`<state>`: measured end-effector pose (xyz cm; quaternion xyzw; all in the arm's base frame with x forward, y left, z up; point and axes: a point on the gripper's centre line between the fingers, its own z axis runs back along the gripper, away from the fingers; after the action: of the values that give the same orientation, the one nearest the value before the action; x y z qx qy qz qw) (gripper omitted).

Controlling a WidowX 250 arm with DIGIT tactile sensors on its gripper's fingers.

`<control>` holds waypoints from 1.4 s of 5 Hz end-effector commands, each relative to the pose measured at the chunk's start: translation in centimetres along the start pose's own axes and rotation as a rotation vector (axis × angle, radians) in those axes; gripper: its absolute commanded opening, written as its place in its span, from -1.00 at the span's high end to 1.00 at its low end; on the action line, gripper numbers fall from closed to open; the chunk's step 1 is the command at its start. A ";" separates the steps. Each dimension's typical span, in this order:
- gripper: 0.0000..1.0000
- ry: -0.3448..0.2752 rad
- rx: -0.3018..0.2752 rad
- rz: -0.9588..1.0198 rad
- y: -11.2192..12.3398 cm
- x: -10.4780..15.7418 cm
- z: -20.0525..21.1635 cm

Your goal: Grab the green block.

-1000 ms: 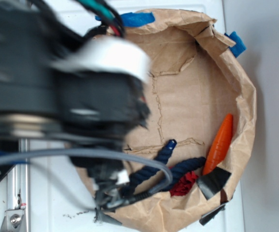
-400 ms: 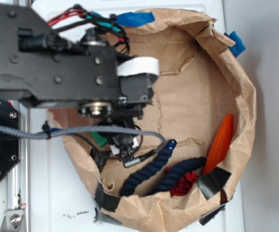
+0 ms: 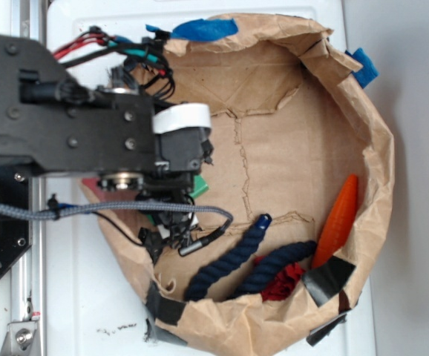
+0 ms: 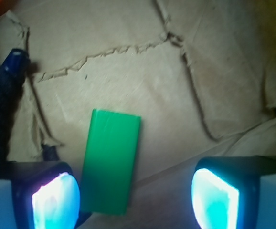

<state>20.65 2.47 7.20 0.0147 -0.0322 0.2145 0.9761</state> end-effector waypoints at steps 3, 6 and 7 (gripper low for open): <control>-1.00 -0.110 -0.004 0.100 -1.4 -2.6 -3.5; 1.00 -0.078 0.028 0.132 -1.9 -3.5 -4.1; 1.00 -0.079 0.025 0.137 -1.7 -3.4 -3.9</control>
<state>18.93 -0.49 2.94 0.0332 -0.0708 0.2824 0.9561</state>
